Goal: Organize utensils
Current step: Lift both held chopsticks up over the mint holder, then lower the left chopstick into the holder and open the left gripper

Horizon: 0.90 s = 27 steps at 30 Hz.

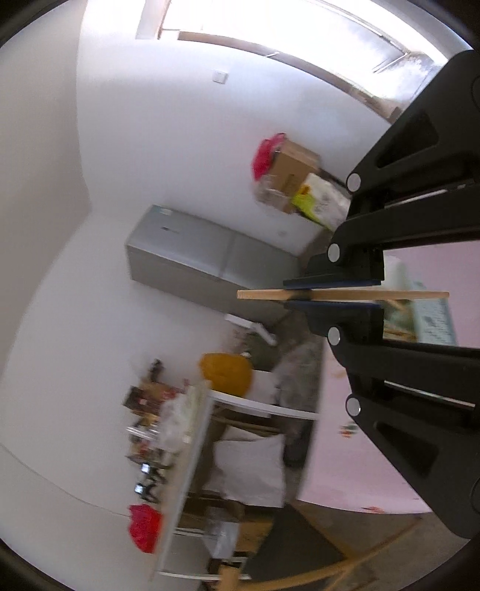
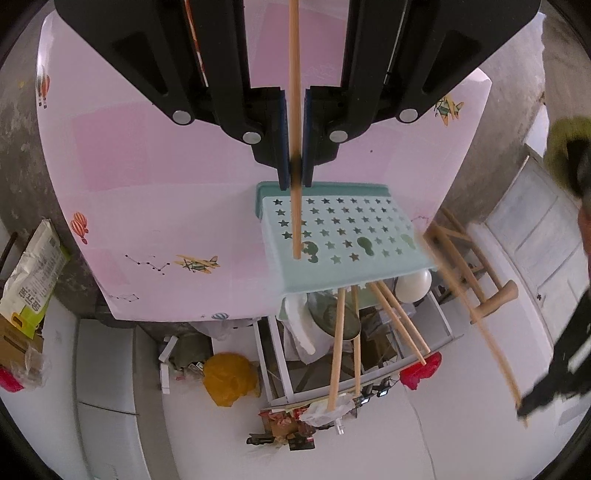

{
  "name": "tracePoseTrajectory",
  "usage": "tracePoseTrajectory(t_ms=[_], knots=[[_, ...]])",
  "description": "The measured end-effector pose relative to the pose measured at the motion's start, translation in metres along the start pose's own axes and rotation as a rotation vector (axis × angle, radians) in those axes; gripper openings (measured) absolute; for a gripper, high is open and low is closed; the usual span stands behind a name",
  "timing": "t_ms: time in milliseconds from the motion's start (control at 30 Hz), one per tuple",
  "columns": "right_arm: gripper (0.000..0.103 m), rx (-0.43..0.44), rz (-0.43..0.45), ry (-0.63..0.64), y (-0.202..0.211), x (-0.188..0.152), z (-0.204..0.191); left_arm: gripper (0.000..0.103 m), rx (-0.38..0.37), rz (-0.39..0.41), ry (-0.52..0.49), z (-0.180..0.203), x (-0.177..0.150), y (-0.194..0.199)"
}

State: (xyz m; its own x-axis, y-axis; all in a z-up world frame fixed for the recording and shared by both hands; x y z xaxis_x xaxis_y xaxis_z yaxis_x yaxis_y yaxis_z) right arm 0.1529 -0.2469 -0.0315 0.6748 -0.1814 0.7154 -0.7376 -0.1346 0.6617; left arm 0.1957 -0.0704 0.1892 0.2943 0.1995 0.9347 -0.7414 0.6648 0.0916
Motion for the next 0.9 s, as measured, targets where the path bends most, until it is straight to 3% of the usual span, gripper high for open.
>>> tracePoseTrajectory(t_ms=[167,300,500,700,800,867,900], knots=[[0.007,0.001,-0.013,0.001,-0.004,0.000,0.003,0.004,0.036,0.083,-0.035,0.005,0.023,-0.011],[0.007,0.002,-0.025,0.002,-0.009,-0.001,0.003,0.004,0.055,0.101,-0.011,-0.006,0.010,-0.029],[0.007,0.004,-0.039,-0.006,-0.013,-0.004,0.005,0.005,0.114,0.034,0.044,-0.035,-0.046,-0.059],[0.007,-0.004,-0.034,-0.005,-0.012,-0.003,0.007,0.005,0.091,-0.067,0.133,-0.048,-0.091,-0.056],[0.007,-0.008,-0.018,-0.002,-0.007,0.001,0.007,0.012,0.079,-0.098,0.140,-0.050,-0.103,-0.046],[0.007,-0.012,0.001,0.003,-0.002,0.006,0.006,0.026,0.084,-0.102,0.136,-0.051,-0.107,-0.037],[0.007,-0.013,0.014,0.006,0.002,0.009,0.005,0.027,0.081,-0.102,0.134,-0.052,-0.107,-0.035]])
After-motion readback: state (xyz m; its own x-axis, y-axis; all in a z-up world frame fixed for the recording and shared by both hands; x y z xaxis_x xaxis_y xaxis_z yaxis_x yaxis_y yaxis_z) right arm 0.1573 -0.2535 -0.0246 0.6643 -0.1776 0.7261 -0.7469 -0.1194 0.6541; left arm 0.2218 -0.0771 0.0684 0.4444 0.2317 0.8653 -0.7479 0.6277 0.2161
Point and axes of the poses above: each gripper's, at about its wrist camera, not at the fingertips, and y roughly against the way its jaws point, z to its right, x to its top, the point moved 9 cm from there along -y, roughly the way its jaws point, and after that the axes turned 2 degrees about -x, right-handed, at the moved point
